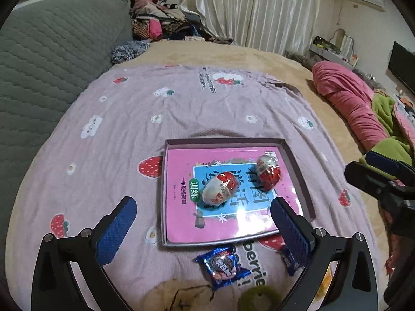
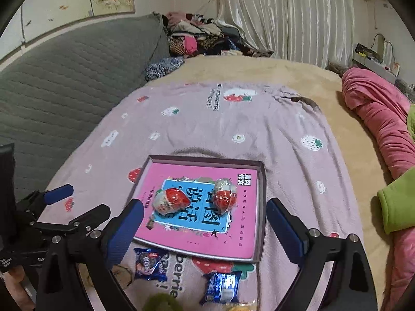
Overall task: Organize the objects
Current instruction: 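Withdraw both tools from the tray and back away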
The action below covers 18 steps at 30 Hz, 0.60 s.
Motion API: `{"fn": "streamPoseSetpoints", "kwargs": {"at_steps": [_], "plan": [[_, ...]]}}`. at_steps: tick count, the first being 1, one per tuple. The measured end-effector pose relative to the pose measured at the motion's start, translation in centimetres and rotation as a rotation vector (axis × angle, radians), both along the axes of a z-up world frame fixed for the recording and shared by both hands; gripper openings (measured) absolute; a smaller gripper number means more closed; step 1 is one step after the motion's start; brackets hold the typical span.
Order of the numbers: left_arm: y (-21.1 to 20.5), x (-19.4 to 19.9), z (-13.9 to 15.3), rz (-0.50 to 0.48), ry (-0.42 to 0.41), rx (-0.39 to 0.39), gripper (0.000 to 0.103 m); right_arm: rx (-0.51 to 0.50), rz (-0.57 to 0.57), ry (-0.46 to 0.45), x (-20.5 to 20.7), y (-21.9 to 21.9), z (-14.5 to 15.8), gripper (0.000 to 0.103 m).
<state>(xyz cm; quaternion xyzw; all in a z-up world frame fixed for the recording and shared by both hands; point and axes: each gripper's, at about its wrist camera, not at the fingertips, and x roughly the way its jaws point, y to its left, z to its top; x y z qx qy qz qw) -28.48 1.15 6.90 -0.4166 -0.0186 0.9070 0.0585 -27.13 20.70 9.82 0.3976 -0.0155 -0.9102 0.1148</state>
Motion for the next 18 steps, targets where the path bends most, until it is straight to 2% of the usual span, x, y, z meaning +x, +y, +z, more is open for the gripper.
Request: {"fn": "streamPoseSetpoints", "kwargs": {"at_steps": [10, 18], "plan": [[-0.9, 4.7, 2.4, 0.014, 0.038, -0.011, 0.103, -0.010, 0.030, 0.071, 6.0, 0.0, 3.4, 0.098], [-1.8, 8.1, 3.4, 0.018, 0.049, -0.012, 0.103, -0.005, 0.058, 0.089, 10.1, -0.7, 4.2, 0.098]]}}
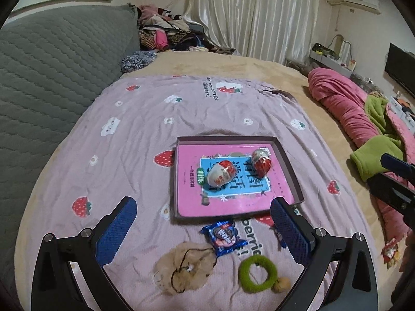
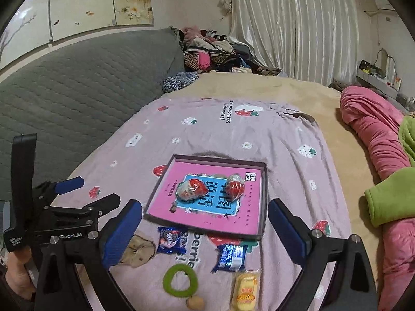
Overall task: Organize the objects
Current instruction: 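Withdraw both tools from the tray and back away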
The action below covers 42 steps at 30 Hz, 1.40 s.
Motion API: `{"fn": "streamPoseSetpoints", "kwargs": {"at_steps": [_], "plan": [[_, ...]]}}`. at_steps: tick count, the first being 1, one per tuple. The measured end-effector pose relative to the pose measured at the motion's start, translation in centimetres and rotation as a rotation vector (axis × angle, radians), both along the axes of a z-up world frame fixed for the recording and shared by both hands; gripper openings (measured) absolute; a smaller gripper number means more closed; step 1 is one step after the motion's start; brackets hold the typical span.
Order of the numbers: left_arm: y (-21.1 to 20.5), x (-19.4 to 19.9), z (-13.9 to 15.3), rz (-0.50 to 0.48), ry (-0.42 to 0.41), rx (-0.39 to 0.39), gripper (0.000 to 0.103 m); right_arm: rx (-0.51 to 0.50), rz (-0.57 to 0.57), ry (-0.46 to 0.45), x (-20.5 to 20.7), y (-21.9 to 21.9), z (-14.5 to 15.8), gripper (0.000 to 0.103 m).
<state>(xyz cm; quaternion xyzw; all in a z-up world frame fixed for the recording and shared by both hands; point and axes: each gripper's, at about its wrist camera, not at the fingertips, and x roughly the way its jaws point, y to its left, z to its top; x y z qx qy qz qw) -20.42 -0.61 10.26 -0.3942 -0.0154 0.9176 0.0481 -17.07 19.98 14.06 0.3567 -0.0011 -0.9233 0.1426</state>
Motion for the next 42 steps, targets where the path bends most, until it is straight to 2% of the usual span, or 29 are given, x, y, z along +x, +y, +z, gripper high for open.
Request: {"fn": "streamPoseSetpoints", "kwargs": {"at_steps": [15, 29, 42], "plan": [[-1.6, 5.2, 0.1, 0.001, 0.012, 0.011, 0.103, 0.041, 0.045, 0.040, 6.5, -1.7, 0.8, 0.098], [-2.7, 9.5, -1.0, 0.004, 0.013, 0.016, 0.103, 0.039, 0.072, 0.005, 9.8, -3.2, -2.4, 0.098], [-2.1, 12.8, -3.0, -0.002, 0.000, 0.023, 0.103, 0.052, 0.059, -0.005, 12.1, -3.2, -4.3, 0.098]]}}
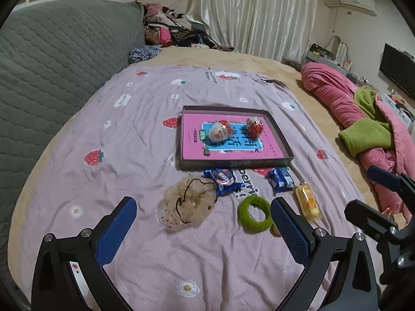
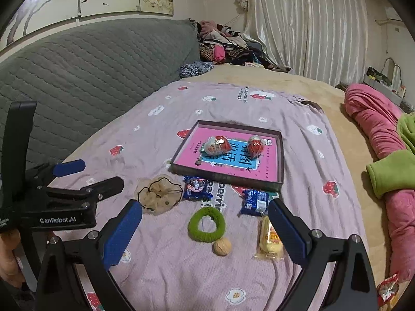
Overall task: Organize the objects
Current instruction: 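Withdraw both tools from the tray and back away, then grasp the beige scrunchie with the left gripper while the right grasps the green ring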
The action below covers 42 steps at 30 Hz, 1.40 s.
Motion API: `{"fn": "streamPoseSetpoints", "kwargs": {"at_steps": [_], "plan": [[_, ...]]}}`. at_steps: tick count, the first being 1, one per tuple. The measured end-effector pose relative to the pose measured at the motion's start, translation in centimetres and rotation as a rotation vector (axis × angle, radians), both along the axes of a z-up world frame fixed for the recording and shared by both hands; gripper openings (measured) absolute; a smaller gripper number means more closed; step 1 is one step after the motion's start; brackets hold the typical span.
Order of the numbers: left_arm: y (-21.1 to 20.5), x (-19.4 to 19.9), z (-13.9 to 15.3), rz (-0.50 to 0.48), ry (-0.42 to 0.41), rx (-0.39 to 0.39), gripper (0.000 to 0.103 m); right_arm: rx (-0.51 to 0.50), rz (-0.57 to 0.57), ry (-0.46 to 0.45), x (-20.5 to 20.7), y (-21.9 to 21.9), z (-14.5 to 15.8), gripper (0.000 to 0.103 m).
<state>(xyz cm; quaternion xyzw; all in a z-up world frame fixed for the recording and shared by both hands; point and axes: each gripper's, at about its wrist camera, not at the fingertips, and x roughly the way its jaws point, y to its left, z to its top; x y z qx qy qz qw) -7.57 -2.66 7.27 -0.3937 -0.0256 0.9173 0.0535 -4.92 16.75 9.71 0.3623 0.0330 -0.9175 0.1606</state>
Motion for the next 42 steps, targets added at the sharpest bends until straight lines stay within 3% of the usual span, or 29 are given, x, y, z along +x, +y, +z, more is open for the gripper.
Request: {"fn": "streamPoseSetpoints", "kwargs": {"at_steps": [22, 42], "plan": [[-0.2, 0.8, -1.5, -0.012, -0.008, -0.016, 0.103, 0.010, -0.004, -0.053, 0.0, 0.2, -2.2, 0.098], [-1.1, -1.6, -7.3, -0.009, -0.078, -0.026, 0.103, 0.047, -0.010, -0.127, -2.8, -0.9, -7.9, 0.098]]}}
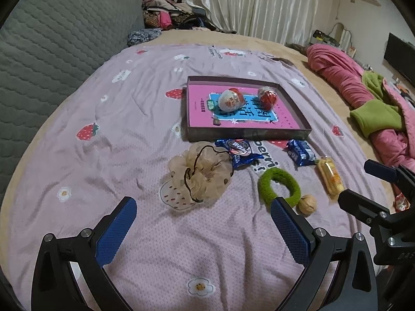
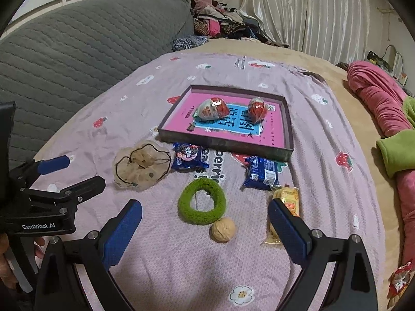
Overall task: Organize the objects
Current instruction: 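Grasp the beige scrunchie with the left gripper while the right grasps the green ring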
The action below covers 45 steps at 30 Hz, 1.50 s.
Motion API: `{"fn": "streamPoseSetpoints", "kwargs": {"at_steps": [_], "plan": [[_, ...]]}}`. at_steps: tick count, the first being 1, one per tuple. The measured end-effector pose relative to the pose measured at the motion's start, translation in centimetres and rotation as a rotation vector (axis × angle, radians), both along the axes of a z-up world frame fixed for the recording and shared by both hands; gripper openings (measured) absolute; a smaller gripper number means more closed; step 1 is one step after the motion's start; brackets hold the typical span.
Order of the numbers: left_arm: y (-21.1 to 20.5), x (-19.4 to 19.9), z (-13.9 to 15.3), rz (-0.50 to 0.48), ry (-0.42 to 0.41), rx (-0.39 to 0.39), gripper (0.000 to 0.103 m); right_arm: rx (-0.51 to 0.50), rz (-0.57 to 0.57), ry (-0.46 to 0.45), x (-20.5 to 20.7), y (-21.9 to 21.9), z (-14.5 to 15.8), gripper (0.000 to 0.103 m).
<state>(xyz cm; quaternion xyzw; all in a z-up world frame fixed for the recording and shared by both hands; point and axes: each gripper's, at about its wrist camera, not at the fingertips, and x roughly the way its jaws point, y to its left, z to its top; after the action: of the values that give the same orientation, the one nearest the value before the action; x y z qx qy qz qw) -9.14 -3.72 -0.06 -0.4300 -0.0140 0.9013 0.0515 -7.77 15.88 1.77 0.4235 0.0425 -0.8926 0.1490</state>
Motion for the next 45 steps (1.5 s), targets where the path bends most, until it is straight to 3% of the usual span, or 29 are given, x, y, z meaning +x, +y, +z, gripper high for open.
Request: {"fn": "streamPoseSetpoints", "kwargs": {"at_steps": [17, 42, 45], "plan": [[0.3, -4.4, -4.4, -0.012, -0.066, -0.010, 0.103, 0.054, -0.013, -0.093, -3.7, -1.1, -5.9, 0.098], [1.1, -9.9, -9.9, -0.032, -0.134, -0.012, 0.103, 0.110, 0.025, -0.168, -7.8, -3.1, -10.7, 0.098], [1.2, -10.5, -10.3, -0.030, -0.130, -0.027, 0.103, 0.108, 0.034, -0.186, -8.2, -3.4, -11.3, 0.092]]}}
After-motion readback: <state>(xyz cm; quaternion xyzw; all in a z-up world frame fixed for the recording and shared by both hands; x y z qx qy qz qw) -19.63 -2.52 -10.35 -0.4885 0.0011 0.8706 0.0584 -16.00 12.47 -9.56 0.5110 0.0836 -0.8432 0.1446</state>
